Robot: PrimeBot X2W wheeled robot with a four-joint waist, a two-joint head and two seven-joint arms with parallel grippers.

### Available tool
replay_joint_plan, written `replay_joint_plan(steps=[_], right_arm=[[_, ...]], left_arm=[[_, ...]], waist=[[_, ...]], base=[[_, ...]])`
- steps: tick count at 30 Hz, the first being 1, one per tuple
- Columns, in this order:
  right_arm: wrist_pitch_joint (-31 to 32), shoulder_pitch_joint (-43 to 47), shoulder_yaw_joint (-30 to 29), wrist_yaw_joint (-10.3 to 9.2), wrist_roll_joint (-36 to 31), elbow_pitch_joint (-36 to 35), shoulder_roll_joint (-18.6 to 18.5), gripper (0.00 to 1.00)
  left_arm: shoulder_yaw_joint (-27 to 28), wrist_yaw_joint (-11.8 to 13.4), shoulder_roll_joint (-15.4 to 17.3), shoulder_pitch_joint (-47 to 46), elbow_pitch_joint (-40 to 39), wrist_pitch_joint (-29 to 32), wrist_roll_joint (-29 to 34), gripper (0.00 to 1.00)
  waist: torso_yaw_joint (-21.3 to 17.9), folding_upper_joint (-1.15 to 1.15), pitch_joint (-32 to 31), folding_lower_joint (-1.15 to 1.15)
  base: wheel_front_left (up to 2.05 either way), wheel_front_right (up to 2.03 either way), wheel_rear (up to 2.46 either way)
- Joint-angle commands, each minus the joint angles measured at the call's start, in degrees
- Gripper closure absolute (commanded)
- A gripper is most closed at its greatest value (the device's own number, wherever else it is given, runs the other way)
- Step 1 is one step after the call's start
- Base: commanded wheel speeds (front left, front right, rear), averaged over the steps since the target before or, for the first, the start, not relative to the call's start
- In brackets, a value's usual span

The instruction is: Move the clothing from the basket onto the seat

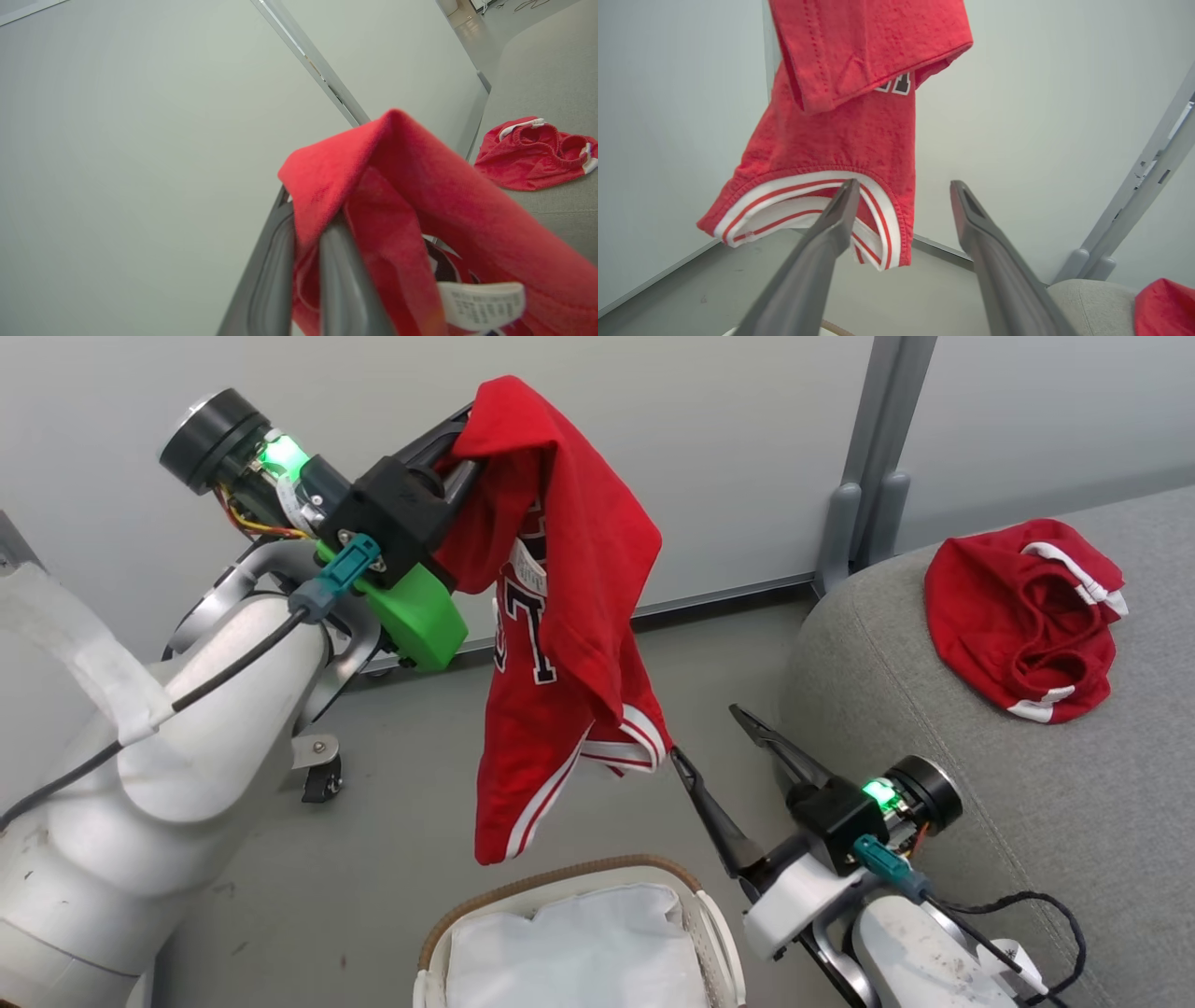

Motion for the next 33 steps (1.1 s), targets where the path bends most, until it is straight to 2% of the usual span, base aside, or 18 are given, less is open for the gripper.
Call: replay_joint_plan(steps=[1, 12, 20, 29, 30, 31, 32, 33], right_arm=[[-0.1, -1.1, 1.1, -0.06, 0.5, -0.2, -0.2, 0.00], [-0.1, -8.2, 5.5, -0.07, 1.2, 0.6, -0.2, 0.00], [-0.1, -11.9, 5.0, -0.07, -0.1, 0.4, -0.2, 0.00], [-0.1, -15.1, 1.9, -0.07, -1.5, 3.9, -0.2, 0.00], [-0.1, -15.4, 1.8, -0.07, -1.4, 4.5, -0.2, 0.45], [-0.1, -15.6, 1.8, -0.07, -1.4, 4.9, -0.2, 0.63], [-0.1, -15.8, 1.6, -0.07, -1.3, 5.4, -0.2, 0.75], [-0.1, -15.9, 1.4, -0.07, -1.2, 5.7, -0.2, 0.80]], left_arm=[[-0.5, 0.2, -0.4, -1.3, 0.2, 0.1, -0.4, 1.00], [-4.7, 0.1, -3.3, -4.2, 0.5, 0.8, -2.1, 1.00], [-7.6, 0.1, -4.8, -4.9, 1.3, 0.0, -3.0, 1.00], [-9.8, 0.1, -6.3, -4.9, 0.7, -1.1, -4.1, 1.00], [-9.9, 0.1, -6.3, -4.5, 0.6, -1.2, -4.3, 1.00], [-10.0, 0.1, -6.3, -4.1, 0.6, -1.3, -4.4, 1.00], [-10.1, 0.1, -6.2, -3.7, 0.6, -1.4, -4.6, 1.00], [-10.2, 0.2, -6.0, -3.3, 0.6, -1.5, -4.6, 1.00]], waist=[[0.3, 0.00, -0.2, 0.00], [2.1, 0.00, -0.5, 0.00], [3.0, 0.00, -0.6, 0.00], [4.5, 0.00, -0.9, 0.00], [4.6, 0.00, -1.0, 0.00], [4.7, 0.00, -1.1, 0.00], [4.8, 0.00, -1.1, 0.00], [4.9, 0.00, -1.2, 0.00]], base=[[0.00, 0.00, 0.00], [0.00, 0.00, 0.00], [0.00, 0.00, 0.00], [0.00, 0.00, 0.00], [0.00, 0.00, 0.00], [0.00, 0.00, 0.00], [0.00, 0.00, 0.00], [0.00, 0.00, 0.00]])
